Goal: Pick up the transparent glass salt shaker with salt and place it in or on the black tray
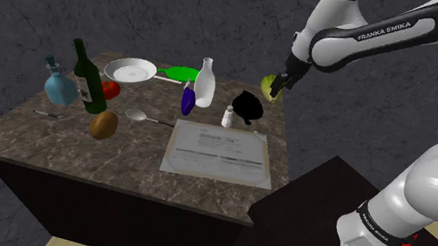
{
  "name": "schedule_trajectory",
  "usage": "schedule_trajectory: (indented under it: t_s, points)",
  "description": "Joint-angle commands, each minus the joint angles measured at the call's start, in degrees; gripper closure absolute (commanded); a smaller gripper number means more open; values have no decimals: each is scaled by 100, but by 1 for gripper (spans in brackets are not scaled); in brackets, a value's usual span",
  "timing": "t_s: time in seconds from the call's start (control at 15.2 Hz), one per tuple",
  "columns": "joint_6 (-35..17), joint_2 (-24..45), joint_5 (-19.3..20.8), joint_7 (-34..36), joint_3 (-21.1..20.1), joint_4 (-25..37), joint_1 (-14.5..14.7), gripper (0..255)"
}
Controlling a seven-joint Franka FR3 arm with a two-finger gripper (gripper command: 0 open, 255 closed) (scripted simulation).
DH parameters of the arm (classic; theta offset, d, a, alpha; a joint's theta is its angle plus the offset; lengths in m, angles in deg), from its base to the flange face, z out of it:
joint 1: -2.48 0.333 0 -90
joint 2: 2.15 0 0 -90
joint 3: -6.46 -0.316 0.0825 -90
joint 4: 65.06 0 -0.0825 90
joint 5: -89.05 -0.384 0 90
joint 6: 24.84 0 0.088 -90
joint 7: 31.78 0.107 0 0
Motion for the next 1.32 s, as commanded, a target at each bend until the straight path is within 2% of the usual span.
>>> schedule_trajectory:
  t_s: [0.0,0.66,1.12,1.25]
  points:
    - [-482,523,3,-44,21,101,8,0]
    - [-2109,2875,55,-36,-49,1063,104,0]
    - [-2753,4492,107,-37,-80,2200,198,0]
    - [-2821,4685,109,-39,-74,2337,211,0]
